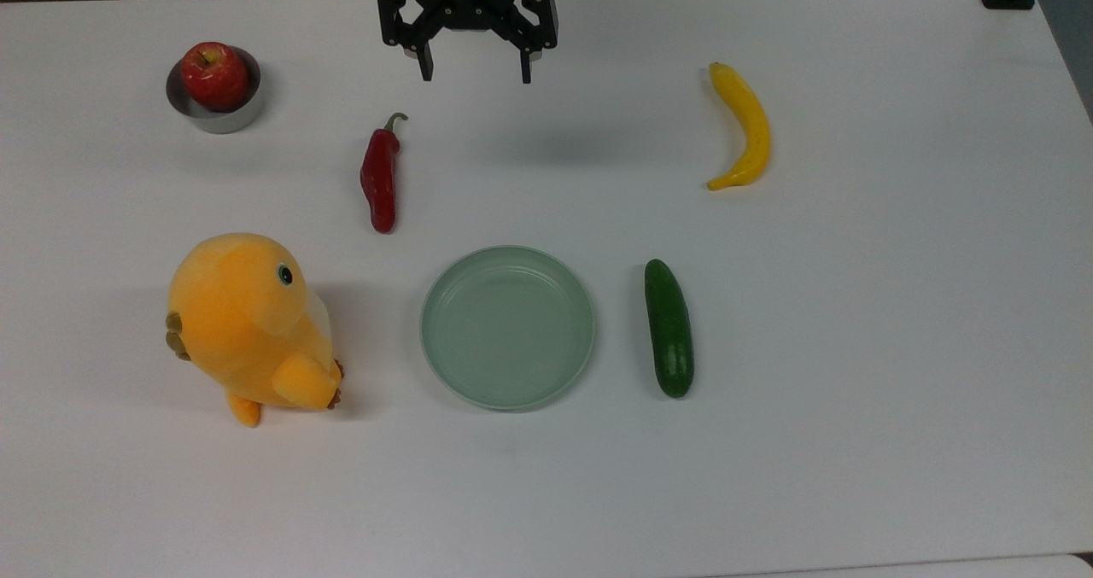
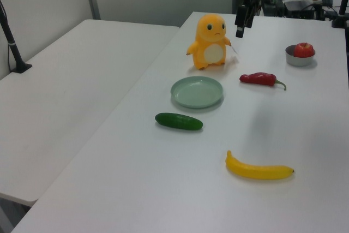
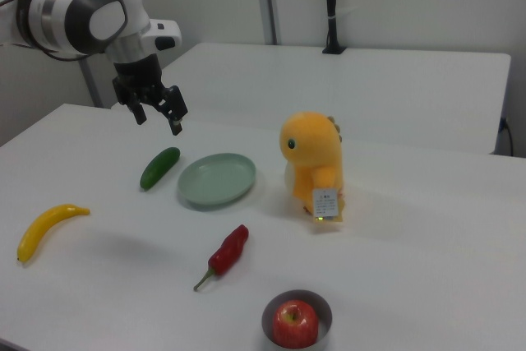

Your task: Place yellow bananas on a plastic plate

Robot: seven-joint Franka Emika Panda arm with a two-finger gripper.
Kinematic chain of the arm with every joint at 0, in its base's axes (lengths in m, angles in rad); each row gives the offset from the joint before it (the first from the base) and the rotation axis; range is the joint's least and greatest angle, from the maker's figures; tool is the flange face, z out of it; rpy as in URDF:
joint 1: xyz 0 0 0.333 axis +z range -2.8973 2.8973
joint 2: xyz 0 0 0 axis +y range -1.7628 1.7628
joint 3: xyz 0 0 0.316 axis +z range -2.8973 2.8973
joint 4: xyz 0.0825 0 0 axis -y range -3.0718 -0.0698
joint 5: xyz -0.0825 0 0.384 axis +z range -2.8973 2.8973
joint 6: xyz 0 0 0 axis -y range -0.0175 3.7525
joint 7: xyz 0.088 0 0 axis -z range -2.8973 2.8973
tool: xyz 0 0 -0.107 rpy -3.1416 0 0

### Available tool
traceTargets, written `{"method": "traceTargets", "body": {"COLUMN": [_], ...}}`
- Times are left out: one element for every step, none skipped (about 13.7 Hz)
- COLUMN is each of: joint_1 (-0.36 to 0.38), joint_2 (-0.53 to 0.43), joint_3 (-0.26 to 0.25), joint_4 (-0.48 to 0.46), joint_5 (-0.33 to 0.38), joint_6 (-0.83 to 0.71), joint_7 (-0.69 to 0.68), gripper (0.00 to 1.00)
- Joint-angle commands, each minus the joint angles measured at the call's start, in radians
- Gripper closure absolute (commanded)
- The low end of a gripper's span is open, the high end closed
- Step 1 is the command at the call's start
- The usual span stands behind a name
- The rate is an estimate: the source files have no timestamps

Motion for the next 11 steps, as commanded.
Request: {"method": "traceTargets", "body": {"joint_1": [0.021, 0.039, 0.053, 0.065, 0.075, 0.079, 0.085, 0.102, 0.136, 0.168, 0.191], "joint_2": [-0.004, -0.012, -0.017, -0.021, -0.021, -0.021, -0.021, -0.021, -0.015, -0.001, 0.019], "joint_3": [0.006, 0.012, 0.022, 0.048, 0.084, 0.116, 0.146, 0.168, 0.179, 0.193, 0.2], "joint_4": [-0.018, -0.026, -0.038, -0.044, -0.056, -0.067, -0.078, -0.09, -0.105, -0.119, -0.121], "joint_5": [0.03, 0.053, 0.07, 0.07, 0.07, 0.07, 0.07, 0.07, 0.07, 0.064, 0.059], "joint_6": [0.024, 0.034, 0.042, 0.048, 0.051, 0.06, 0.073, 0.077, 0.094, 0.12, 0.137], "joint_7": [0.018, 0.028, 0.056, 0.088, 0.113, 0.128, 0.142, 0.16, 0.189, 0.206, 0.226], "gripper": [0.0, 0.0, 0.0, 0.0, 0.0, 0.0, 0.0, 0.0, 0.0, 0.0, 0.0]}}
